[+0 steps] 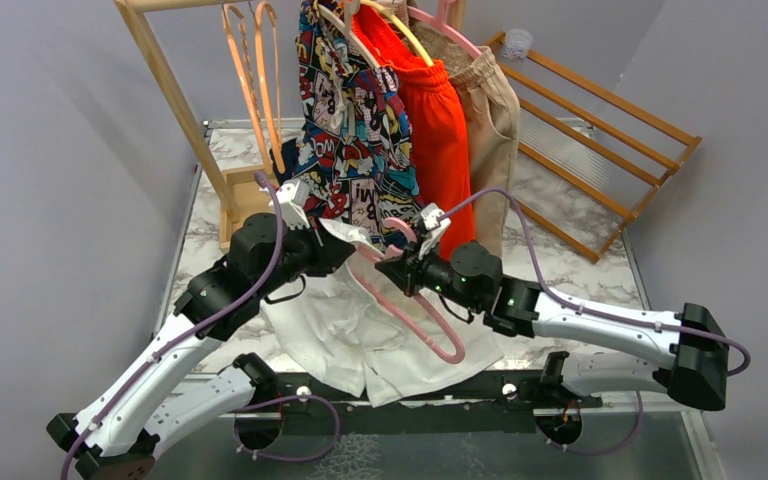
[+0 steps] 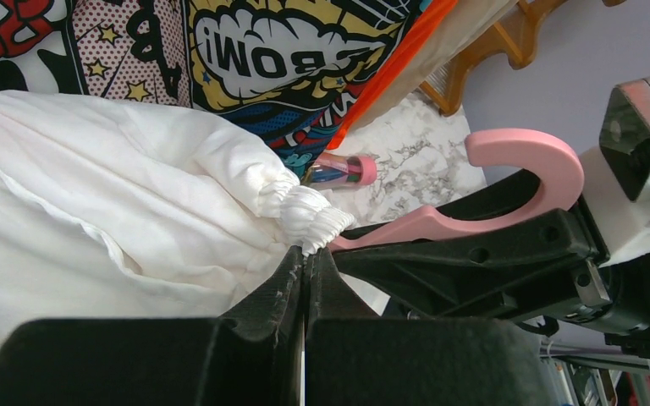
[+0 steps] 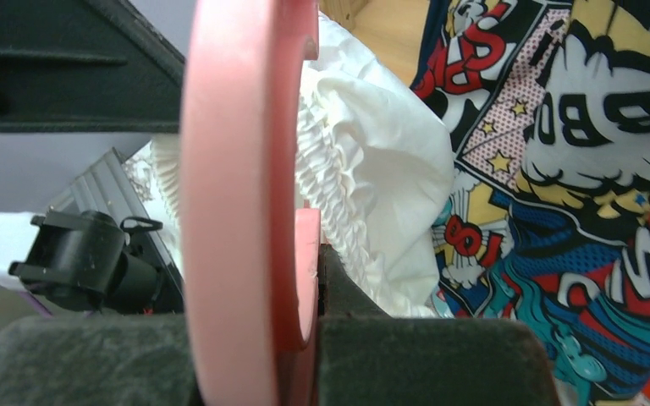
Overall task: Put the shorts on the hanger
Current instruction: Hang the shorts on the hanger.
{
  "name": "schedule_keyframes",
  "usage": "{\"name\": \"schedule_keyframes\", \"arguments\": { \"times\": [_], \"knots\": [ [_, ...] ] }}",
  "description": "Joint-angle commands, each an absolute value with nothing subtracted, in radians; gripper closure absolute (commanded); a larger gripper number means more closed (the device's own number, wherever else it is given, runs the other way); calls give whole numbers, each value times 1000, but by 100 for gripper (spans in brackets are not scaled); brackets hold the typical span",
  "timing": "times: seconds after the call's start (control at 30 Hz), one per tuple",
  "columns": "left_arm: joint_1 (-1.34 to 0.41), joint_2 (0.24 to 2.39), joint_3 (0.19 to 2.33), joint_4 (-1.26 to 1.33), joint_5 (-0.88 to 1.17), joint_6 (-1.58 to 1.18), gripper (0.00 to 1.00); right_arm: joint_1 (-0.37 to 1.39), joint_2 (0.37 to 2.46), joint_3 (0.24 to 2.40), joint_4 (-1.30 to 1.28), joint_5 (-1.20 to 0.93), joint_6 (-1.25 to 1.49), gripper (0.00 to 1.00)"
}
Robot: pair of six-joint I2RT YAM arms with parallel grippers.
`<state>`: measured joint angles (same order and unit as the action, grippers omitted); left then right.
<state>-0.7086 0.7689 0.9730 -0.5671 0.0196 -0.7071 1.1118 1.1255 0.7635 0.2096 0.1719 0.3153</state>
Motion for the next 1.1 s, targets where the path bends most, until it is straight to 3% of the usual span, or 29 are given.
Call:
{"name": "schedule_keyframes", "arguments": {
  "times": [0.0,0.97,1.07],
  "knots": [
    [-709,749,976,-527,71,-716,100,1112,1188,828,390,173,353,99],
    [-709,772,974,-505,171,-738,100,1112,1341,713,900,37,362,99],
    [-709,765,969,-508,180,-745,73,1111,1319,673,986,53,371,99]
  ]
}}
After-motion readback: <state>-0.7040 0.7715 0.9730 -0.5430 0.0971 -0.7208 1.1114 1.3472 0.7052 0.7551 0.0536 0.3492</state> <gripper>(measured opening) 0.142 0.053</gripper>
